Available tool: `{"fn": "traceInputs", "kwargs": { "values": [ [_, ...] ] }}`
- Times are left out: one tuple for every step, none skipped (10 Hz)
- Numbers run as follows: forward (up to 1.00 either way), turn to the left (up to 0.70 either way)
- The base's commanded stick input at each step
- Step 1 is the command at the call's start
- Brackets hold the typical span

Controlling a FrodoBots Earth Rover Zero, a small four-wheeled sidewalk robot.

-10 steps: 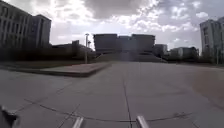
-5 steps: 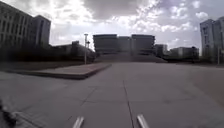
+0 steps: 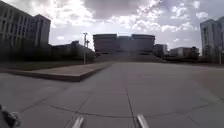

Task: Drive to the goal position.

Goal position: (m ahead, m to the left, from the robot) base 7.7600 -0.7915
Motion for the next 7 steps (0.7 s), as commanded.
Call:
{"fn": "traceInputs", "kwargs": {
  "values": [
    [0.69,-0.08],
    [0.69,0.0],
    [0.69,0.0],
    [0.69,0.0],
    [0.69,0.0],
    [0.69,0.0],
    [0.69,0.0]
  ]
}}
